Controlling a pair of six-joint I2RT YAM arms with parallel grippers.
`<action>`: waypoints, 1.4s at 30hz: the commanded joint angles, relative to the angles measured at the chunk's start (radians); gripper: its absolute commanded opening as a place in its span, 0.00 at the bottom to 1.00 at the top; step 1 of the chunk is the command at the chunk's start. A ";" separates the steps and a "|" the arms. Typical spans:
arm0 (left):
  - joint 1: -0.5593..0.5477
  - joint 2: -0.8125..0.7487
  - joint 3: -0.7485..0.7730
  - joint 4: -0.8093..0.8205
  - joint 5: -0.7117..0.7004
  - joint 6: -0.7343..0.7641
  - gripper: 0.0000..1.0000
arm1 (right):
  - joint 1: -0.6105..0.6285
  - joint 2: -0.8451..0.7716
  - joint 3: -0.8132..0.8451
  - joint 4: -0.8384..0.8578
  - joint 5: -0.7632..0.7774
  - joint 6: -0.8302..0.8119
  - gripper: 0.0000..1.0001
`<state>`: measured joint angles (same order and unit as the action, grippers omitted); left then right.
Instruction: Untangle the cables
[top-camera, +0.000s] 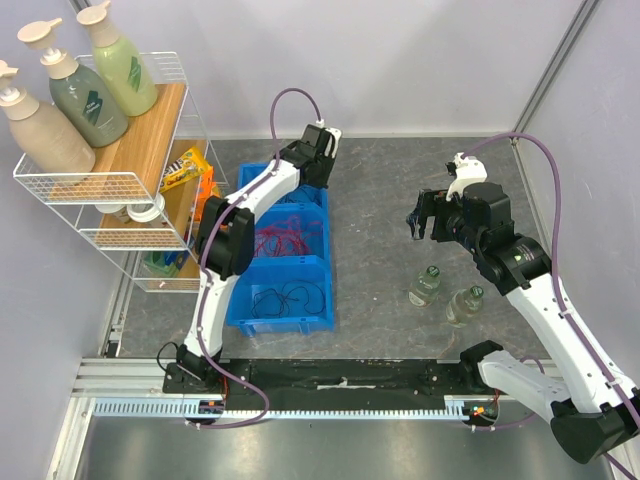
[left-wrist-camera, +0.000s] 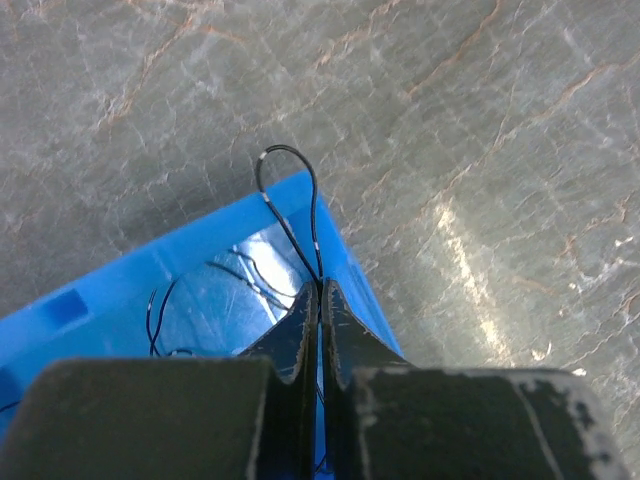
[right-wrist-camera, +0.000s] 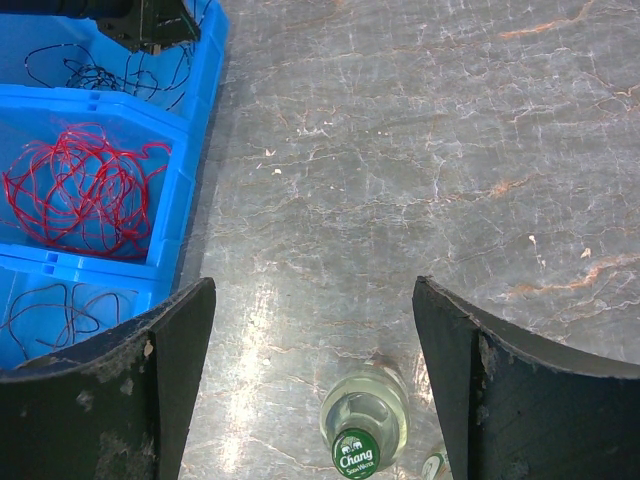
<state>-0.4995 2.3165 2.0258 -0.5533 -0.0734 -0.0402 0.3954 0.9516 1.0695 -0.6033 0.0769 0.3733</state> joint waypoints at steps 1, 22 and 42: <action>0.001 -0.124 -0.093 0.046 -0.040 0.000 0.02 | 0.000 -0.005 0.004 0.014 0.011 -0.010 0.87; 0.111 -0.477 -0.404 0.006 -0.151 -0.345 0.37 | 0.002 -0.024 -0.017 0.025 -0.015 -0.001 0.87; 0.111 -0.969 -0.604 0.289 0.344 -0.240 0.61 | 0.003 -0.039 0.001 0.014 0.004 -0.005 0.88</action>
<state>-0.3882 1.4509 1.4624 -0.4351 0.0341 -0.3248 0.3954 0.9398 1.0557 -0.5999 0.0658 0.3740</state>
